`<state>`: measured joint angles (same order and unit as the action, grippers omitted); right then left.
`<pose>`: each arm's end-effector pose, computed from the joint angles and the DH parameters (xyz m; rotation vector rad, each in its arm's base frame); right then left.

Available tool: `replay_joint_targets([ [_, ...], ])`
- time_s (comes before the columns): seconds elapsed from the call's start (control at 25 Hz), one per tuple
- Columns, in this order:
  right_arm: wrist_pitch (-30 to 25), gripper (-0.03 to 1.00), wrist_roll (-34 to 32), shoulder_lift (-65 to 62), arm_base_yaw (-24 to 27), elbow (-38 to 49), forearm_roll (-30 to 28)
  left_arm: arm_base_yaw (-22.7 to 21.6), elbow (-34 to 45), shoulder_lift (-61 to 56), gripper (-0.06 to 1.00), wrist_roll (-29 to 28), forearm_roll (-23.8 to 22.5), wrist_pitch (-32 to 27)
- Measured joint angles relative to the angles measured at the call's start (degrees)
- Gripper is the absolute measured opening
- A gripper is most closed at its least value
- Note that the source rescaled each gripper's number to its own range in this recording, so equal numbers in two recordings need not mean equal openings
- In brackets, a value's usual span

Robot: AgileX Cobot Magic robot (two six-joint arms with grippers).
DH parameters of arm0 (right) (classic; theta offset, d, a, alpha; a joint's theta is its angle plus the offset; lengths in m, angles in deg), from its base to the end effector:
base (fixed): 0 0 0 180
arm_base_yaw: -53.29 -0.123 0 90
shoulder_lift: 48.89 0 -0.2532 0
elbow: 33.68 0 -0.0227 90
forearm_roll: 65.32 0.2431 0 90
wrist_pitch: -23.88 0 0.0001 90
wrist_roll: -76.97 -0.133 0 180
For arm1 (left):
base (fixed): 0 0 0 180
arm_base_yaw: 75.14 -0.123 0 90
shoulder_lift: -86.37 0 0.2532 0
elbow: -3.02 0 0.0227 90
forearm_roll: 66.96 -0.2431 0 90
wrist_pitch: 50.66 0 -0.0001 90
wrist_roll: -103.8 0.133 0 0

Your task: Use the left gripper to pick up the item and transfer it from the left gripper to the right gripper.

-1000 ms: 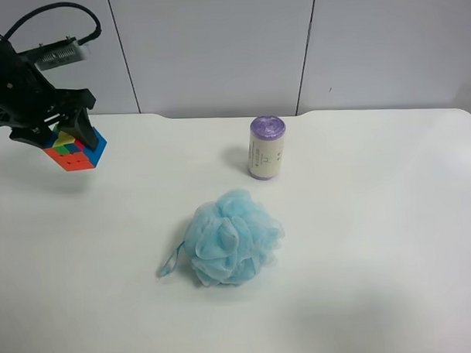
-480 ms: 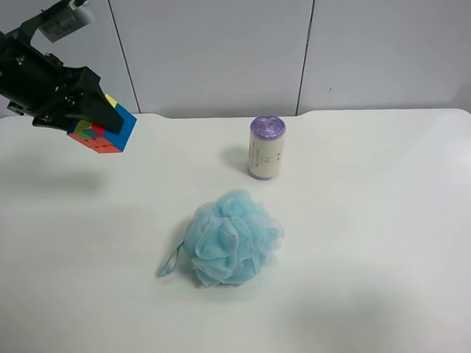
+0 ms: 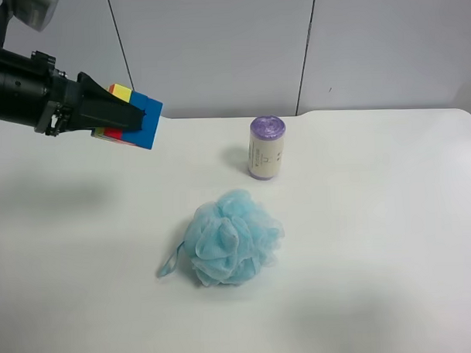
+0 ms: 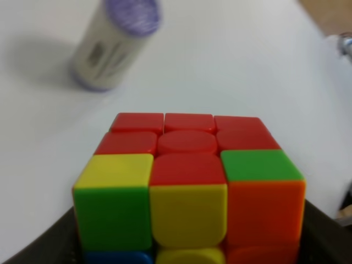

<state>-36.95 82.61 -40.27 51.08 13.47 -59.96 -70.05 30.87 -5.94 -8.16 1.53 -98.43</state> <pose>0.0560 0.0130 0.2572 -0.1440 2.0272 0.0741 0.2747 -0.1165 0.2206 0.6105 2.1897 -0.8714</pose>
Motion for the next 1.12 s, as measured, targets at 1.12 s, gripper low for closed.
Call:
replay_joint_targets([
  [1.12, 0.0, 1.00, 0.0, 0.0, 0.0, 0.0, 0.0, 7.3, 13.4, -1.0, 0.00, 49.6, 26.8, -17.6],
])
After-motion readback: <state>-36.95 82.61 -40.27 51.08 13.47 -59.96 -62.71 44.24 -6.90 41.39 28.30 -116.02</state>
